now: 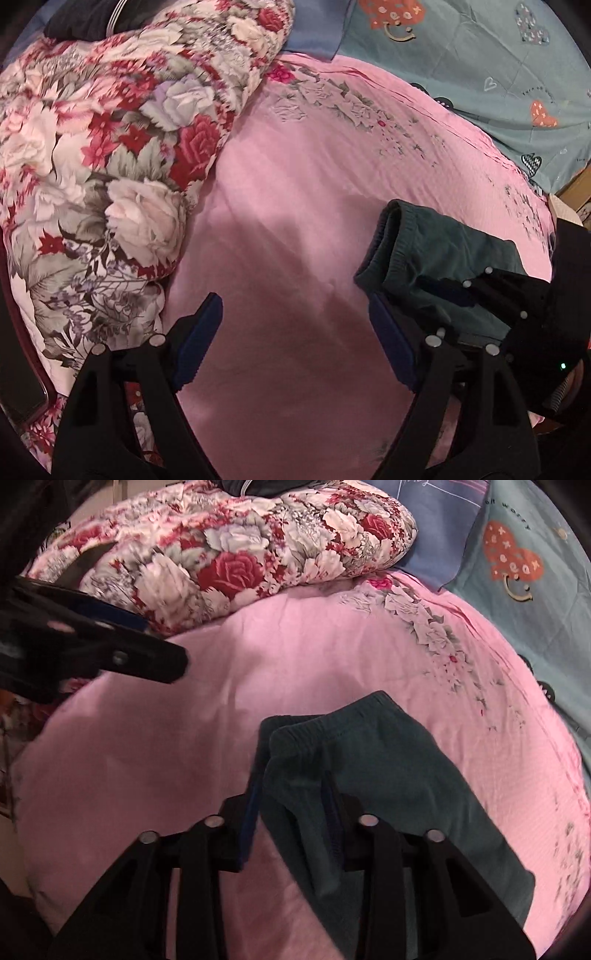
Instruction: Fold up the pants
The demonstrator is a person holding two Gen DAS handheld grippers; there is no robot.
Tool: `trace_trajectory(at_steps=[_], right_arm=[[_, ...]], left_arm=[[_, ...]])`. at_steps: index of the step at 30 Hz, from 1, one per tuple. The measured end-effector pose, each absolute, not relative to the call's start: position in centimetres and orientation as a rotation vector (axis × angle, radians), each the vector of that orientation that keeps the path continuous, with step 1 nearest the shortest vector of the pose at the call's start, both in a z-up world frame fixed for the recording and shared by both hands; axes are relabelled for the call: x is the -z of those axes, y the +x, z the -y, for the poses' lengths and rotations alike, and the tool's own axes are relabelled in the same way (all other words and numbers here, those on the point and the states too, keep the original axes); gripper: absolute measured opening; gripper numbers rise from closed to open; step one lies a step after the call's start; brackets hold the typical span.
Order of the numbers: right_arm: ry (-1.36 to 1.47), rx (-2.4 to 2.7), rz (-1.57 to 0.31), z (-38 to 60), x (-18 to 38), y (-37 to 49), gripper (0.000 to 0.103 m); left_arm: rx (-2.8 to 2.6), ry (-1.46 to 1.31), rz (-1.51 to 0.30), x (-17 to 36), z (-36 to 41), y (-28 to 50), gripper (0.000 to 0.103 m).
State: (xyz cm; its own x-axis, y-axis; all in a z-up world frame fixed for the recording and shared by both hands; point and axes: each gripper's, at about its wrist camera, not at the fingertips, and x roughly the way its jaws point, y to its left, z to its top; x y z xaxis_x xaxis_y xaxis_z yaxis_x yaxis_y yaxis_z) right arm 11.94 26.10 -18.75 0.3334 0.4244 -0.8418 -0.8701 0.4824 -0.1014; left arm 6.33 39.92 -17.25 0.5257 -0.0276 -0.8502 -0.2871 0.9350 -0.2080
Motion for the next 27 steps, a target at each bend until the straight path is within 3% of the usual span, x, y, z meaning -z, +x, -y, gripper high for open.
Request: trace_trajectory(at_steps=[1, 6, 11, 13, 15, 16, 17, 23, 27], right_arm=[[-0.591, -0.908, -0.874, -26.3, 18.6, 12.4, 0.003], [-0.488, -0.922, -0.839, -27.8, 15.4, 11.7, 0.003], [-0.557, -0.943, -0.93, -29.5, 19.4, 11.1, 0.004], [-0.559, -0.949, -0.926, -29.4, 19.6, 10.9, 0.009], [-0.541, -0.949, -0.93, -28.7, 18.0, 10.8, 0.025], [-0.495, -0.949, -0.899, -27.7, 16.6, 10.7, 0.04], [-0.451, -0.939, -0.869, -26.6, 15.6, 10.7, 0.049], [-0.288, -0.642, -0.893, -15.9, 13.4, 13.5, 0.049], [-0.174, -0.496, -0.94, -8.1, 12.7, 15.6, 0.049]], left_arm=[[-0.156, -0.367, -1.012, 17.5, -40.5, 6.3, 0.082], [-0.176, -0.419, -1.003, 17.5, -42.3, 6.1, 0.082], [-0.179, -0.415, -1.008, 17.6, -42.7, 6.3, 0.083], [-0.18, -0.387, -1.014, 17.5, -42.2, 6.6, 0.083], [-0.169, -0.362, -1.012, 17.0, -41.7, 7.1, 0.083], [-0.159, -0.347, -1.007, 16.7, -41.4, 7.3, 0.083], [-0.143, -0.329, -0.997, 16.2, -40.9, 7.6, 0.083], [0.111, -0.185, -0.877, 12.8, -33.6, 12.3, 0.083], [0.23, -0.085, -0.844, 13.8, -28.7, 16.4, 0.084]])
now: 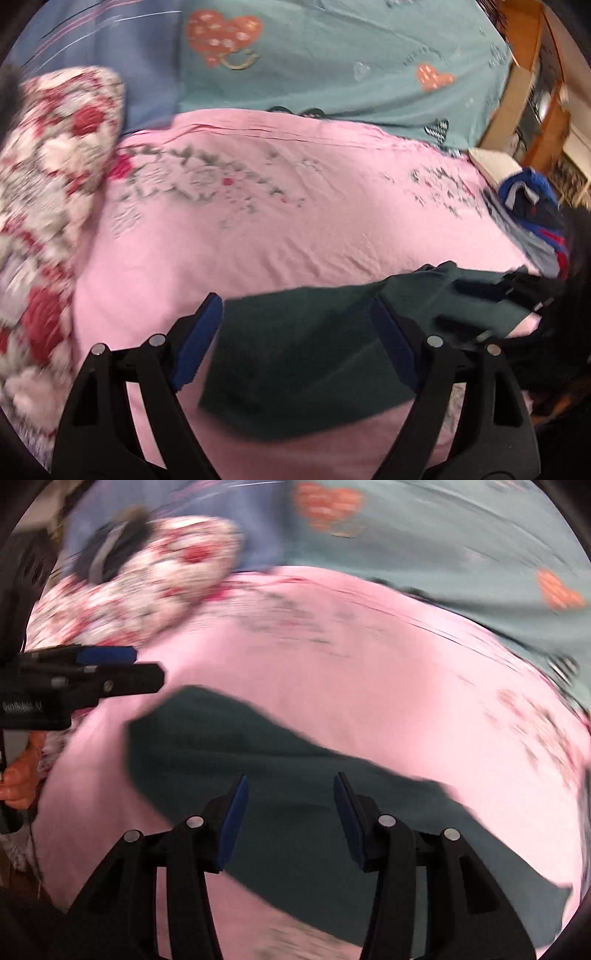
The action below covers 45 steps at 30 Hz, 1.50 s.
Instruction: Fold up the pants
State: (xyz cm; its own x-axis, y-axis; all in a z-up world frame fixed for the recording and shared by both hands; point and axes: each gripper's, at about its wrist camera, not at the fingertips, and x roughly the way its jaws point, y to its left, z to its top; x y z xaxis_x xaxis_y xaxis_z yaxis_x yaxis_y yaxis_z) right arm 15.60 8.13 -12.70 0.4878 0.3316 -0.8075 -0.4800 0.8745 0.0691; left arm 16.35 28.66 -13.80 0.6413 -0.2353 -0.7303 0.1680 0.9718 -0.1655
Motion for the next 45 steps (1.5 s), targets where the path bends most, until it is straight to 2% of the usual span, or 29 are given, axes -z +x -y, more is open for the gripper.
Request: trace_trajectory(at_steps=[4, 7, 11, 15, 19, 26, 29, 31, 37, 42, 45], right_arm=[[0.269, -0.564, -1.157, -0.9, 13.0, 21.6, 0.049], [0.411, -0.598, -1.272, 1.1, 14.6, 25.6, 0.052], [0.258, -0.688, -1.407, -0.4, 17.0, 29.0, 0.052], [0.116, -0.822, -1.624, -3.4, 20.6, 30.2, 0.052], [0.145, -0.969, -1.719, -4.4, 22.0, 30.1, 0.052], [0.496, -1.143, -1.709, -6.1, 24.0, 32.3, 0.056], [0.561, -1.136, -1.575, -5.8, 22.9, 34.6, 0.056], [0.607, -1.124, -1.558, -4.8, 22.9, 36.0, 0.056], [0.615, -1.068, -1.559, -3.2, 24.0, 37.1, 0.054], [0.593, -0.92, -1.447, 1.6, 21.0, 36.2, 0.056], [0.586, -0.976, -1.378, 2.0, 18.6, 33.4, 0.056]], left_arm=[[0.16, -0.129, -1.024, 20.0, -28.3, 20.2, 0.082], [0.088, -0.111, -1.038, 21.8, -28.8, 20.2, 0.084], [0.069, -0.123, -1.038, 22.2, -29.0, 20.3, 0.084], [0.029, -0.102, -1.052, 22.1, -28.3, 20.8, 0.085], [0.006, -0.086, -1.059, 22.5, -28.2, 21.2, 0.087], [-0.018, -0.052, -1.072, 22.8, -27.3, 21.5, 0.094], [-0.036, -0.082, -1.072, 22.6, -27.7, 21.7, 0.094], [-0.082, -0.125, -1.063, 22.6, -28.4, 21.7, 0.094], [-0.159, -0.128, -1.045, 23.0, -28.4, 21.8, 0.095], [-0.186, -0.174, -1.066, 22.5, -29.7, 21.7, 0.095], [-0.229, -0.205, -1.015, 20.6, -31.0, 21.2, 0.093]])
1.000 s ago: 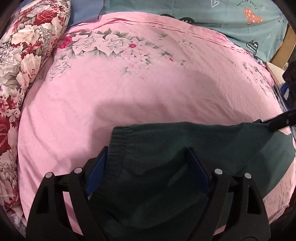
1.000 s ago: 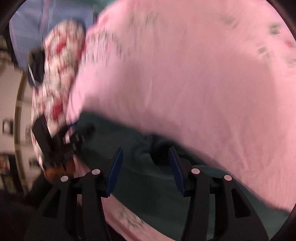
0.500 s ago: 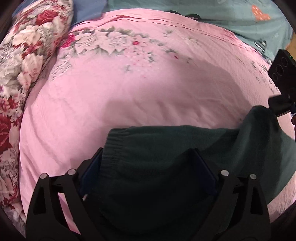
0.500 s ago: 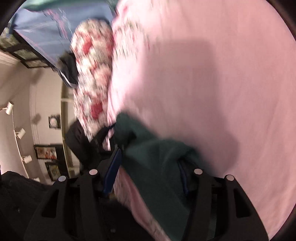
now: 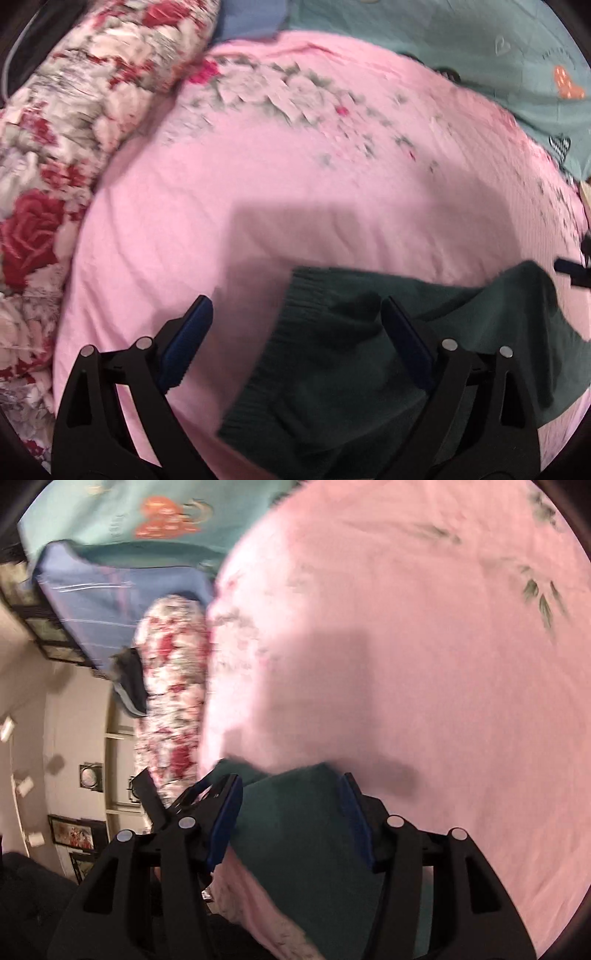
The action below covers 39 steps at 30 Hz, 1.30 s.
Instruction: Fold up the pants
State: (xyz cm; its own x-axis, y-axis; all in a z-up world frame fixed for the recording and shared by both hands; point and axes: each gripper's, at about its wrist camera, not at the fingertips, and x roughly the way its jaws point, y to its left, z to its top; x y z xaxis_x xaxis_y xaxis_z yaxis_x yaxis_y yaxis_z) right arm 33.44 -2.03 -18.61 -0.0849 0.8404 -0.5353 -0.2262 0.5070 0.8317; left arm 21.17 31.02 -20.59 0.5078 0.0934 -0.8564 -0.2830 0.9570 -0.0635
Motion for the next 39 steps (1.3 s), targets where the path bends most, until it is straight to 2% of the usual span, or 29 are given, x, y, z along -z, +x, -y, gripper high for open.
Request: trace_trajectory(at_steps=[3, 7, 9, 13, 16, 20, 24, 29, 35, 36, 38, 39], right_arm=[[0.558, -1.035, -1.38, 0.5, 18.4, 30.0, 0.056], [0.504, -0.922, -1.465, 0.9, 21.6, 26.2, 0.056], [0.531, -0.871, -1.467, 3.1, 22.7, 24.5, 0.053], [0.61, -0.688, -1.427, 9.5, 22.2, 21.0, 0.053], [0.677, -0.488, -1.332, 16.3, 20.3, 17.8, 0.053], [0.753, 0.005, -1.093, 29.6, 17.2, 12.6, 0.053], [0.914, 0.28, -0.956, 39.1, 17.5, 8.8, 0.053], [0.924, 0.31, -0.986, 42.2, 20.0, 9.8, 0.037], [0.907, 0.305, -1.001, 42.2, 21.5, 11.5, 0.033], [0.896, 0.307, -0.999, 42.2, 21.4, 11.6, 0.027], [0.895, 0.313, -1.0, 42.2, 21.5, 11.6, 0.004], [0.901, 0.315, -0.988, 42.5, 21.5, 11.1, 0.003]], left_arm=[[-0.208, -0.183, -0.968, 19.4, -31.0, 21.4, 0.093], [-0.278, -0.053, -1.025, 22.0, -31.3, 23.6, 0.096], [-0.286, -0.053, -1.005, 22.0, -31.7, 23.9, 0.096], [-0.344, 0.038, -0.975, 21.8, -31.3, 23.9, 0.096], [-0.371, 0.025, -0.985, 21.4, -31.1, 23.7, 0.096], [-0.409, 0.051, -0.966, 19.0, -30.2, 22.3, 0.096], [-0.45, 0.05, -0.957, 16.7, -29.4, 20.0, 0.096], [-0.46, 0.054, -0.959, 14.8, -26.7, 17.2, 0.096], [-0.433, 0.08, -0.964, 13.6, -23.1, 15.5, 0.096], [-0.429, 0.083, -0.962, 13.4, -22.7, 15.3, 0.096], [-0.416, 0.087, -0.965, 13.1, -21.7, 15.0, 0.096], [-0.415, 0.091, -0.965, 13.0, -21.4, 14.9, 0.096]])
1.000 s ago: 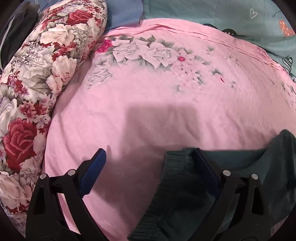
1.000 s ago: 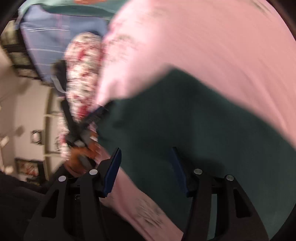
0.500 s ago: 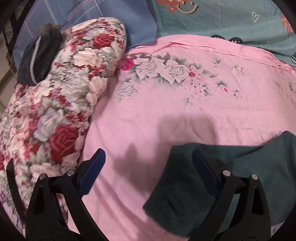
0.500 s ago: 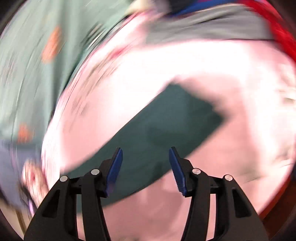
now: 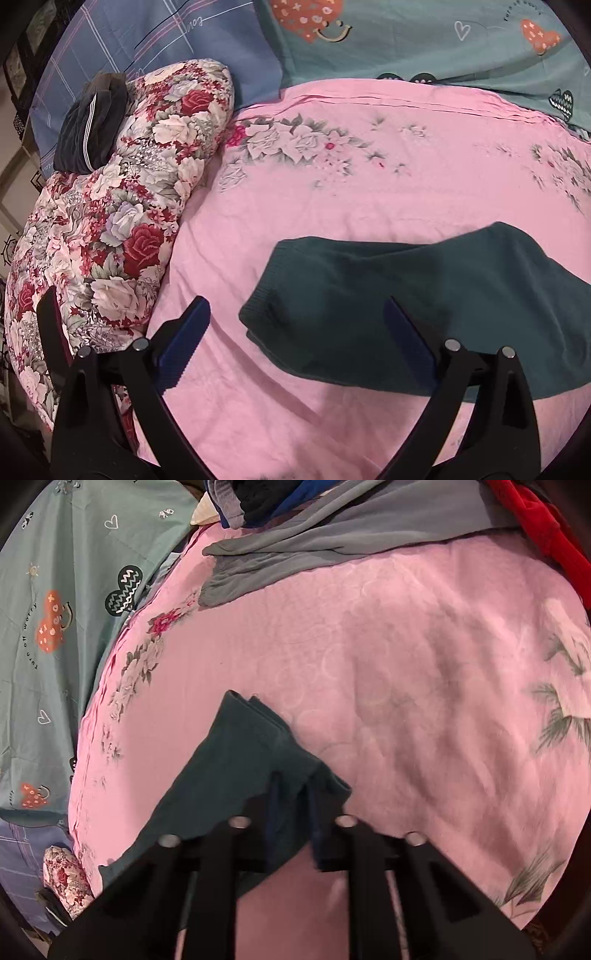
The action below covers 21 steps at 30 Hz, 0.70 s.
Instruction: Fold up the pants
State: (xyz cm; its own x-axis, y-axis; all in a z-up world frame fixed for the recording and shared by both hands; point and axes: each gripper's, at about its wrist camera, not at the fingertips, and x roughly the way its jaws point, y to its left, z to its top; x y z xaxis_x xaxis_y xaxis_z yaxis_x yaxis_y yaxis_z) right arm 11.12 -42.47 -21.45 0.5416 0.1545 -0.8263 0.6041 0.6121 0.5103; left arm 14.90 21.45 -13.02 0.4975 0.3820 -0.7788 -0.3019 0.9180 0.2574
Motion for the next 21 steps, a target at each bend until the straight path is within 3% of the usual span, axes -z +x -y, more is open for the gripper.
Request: trace_trajectory(at_steps=[5, 16, 21], right_arm=[[0.872, 0.314, -0.91, 42.6, 18.9, 8.4, 0.003], [0.83, 0.346, -0.959, 43.3, 21.2, 6.7, 0.003], [0.858, 0.347, -0.98, 43.7, 19.9, 6.8, 0.016]], left_arm=[[-0.416, 0.108, -0.955, 12.3, -20.9, 14.4, 0.096], [-0.42, 0.065, -0.991, 13.5, -21.7, 14.7, 0.097], [-0.395, 0.06, -1.01, 14.3, -21.5, 14.7, 0.097]])
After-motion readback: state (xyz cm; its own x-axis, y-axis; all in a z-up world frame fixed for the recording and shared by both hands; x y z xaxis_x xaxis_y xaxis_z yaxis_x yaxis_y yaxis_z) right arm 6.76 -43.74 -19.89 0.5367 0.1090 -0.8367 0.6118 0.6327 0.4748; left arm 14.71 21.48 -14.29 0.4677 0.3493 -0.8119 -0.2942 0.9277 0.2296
